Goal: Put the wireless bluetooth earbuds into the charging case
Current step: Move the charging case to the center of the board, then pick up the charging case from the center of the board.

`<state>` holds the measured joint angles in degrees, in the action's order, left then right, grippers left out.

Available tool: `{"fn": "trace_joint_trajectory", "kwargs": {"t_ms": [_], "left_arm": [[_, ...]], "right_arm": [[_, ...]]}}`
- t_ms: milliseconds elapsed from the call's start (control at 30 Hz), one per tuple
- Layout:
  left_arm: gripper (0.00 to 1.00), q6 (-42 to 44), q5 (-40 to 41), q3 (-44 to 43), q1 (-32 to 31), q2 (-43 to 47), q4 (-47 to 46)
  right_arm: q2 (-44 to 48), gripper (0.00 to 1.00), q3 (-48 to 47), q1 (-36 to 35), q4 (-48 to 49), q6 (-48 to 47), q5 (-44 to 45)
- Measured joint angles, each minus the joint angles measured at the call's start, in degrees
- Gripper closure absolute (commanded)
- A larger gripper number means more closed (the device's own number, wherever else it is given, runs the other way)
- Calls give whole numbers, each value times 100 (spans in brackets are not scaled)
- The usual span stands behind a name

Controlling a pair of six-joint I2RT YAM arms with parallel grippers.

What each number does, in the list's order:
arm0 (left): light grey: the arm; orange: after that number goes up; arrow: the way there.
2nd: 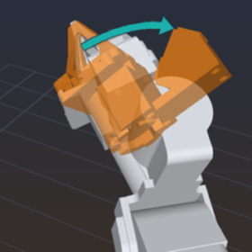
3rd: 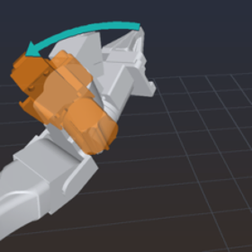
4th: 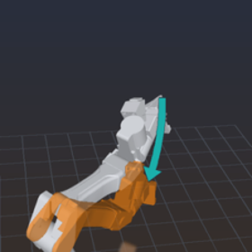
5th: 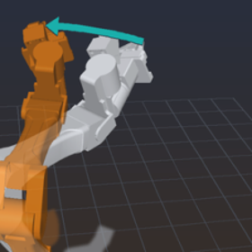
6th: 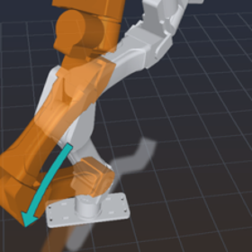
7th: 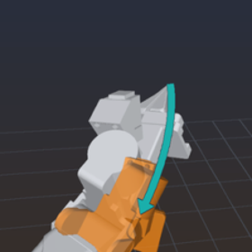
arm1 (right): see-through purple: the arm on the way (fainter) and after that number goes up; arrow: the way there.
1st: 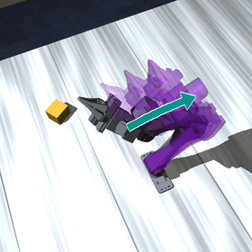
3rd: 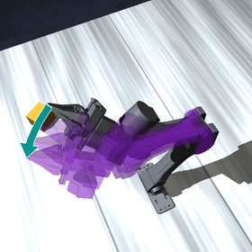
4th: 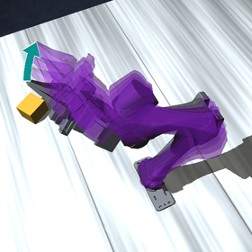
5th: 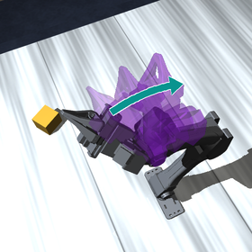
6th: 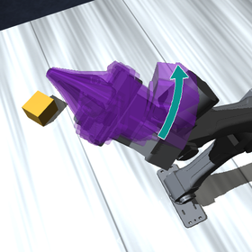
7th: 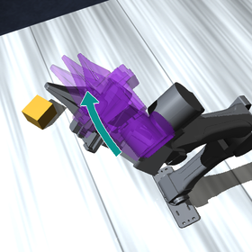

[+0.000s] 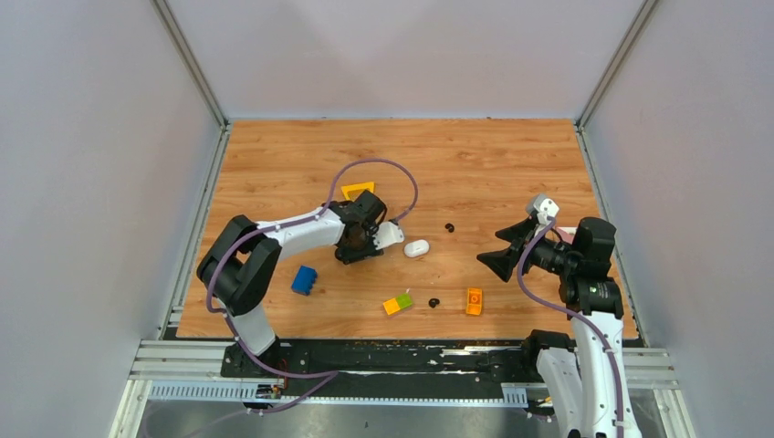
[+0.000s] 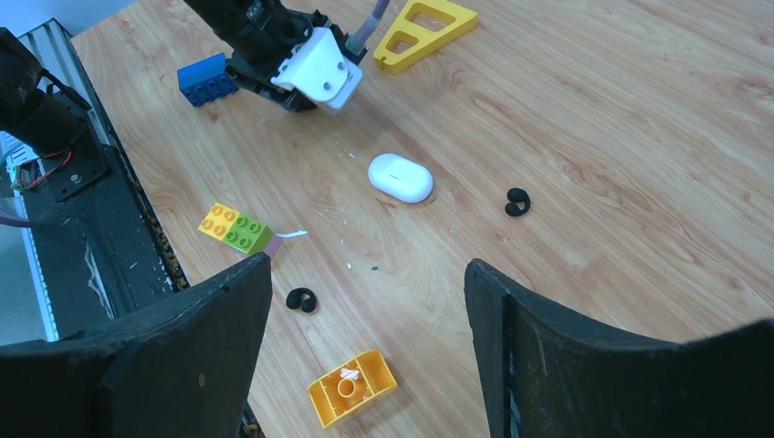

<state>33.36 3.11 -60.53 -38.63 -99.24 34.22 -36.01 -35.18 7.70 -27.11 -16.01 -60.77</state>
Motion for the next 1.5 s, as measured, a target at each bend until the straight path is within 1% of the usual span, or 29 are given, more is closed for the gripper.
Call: {"fn": "trace_joint_trajectory", "kwargs": {"t_ms": [67,267,400,500,600,733,833,1000,1100,1167,1200,1233,1300,1367,1400,1500], "left_arm": [[63,-11,105,-22,-197,-28,13],[63,-173,236,-350,-905,-280,216],[60,-472,24,-579,-1460,-404,293],[59,-774,-302,-826,-1685,-533,323],[53,-1049,-527,-1132,-1810,-723,229],[48,-1322,-584,-1320,-1919,-881,87],[37,-1429,-581,-1370,-1950,-997,46],[36,-1569,-560,-1377,-1952,-1036,20],[34,-1679,-396,-1377,-1952,-925,48],[32,-1792,-184,-1366,-1952,-645,96],[28,-1867,-52,-1333,-1952,-396,72],[25,-1971,79,-1261,-1952,-63,26],[24,-2286,306,-1003,-1923,774,-179],[24,-2693,341,-680,-1836,1598,-476],[24,-2962,313,-452,-1773,2052,-695],[26,-3773,273,256,-1534,3106,-1187]], "right_arm": [[0,23,0,0,0,0,0],[0,23,0,0,0,0,9],[-37,22,2,0,2,2,68],[-72,22,4,4,7,2,149],[-105,22,33,22,17,4,212],[-125,22,46,33,13,4,245],[-127,21,46,50,17,11,249],[-168,20,46,74,9,9,260],[-221,20,44,74,-22,-59,258],[-260,22,26,74,-76,-155,240],[-299,23,4,74,-142,-243,205],[-365,25,-33,74,-229,-350,146],[-551,28,-155,70,-422,-629,-24],[-833,29,-332,-33,-614,-918,-111],[-1005,30,-442,-173,-688,-1075,-66],[-1598,32,-739,-1102,-772,-1567,350]]}}
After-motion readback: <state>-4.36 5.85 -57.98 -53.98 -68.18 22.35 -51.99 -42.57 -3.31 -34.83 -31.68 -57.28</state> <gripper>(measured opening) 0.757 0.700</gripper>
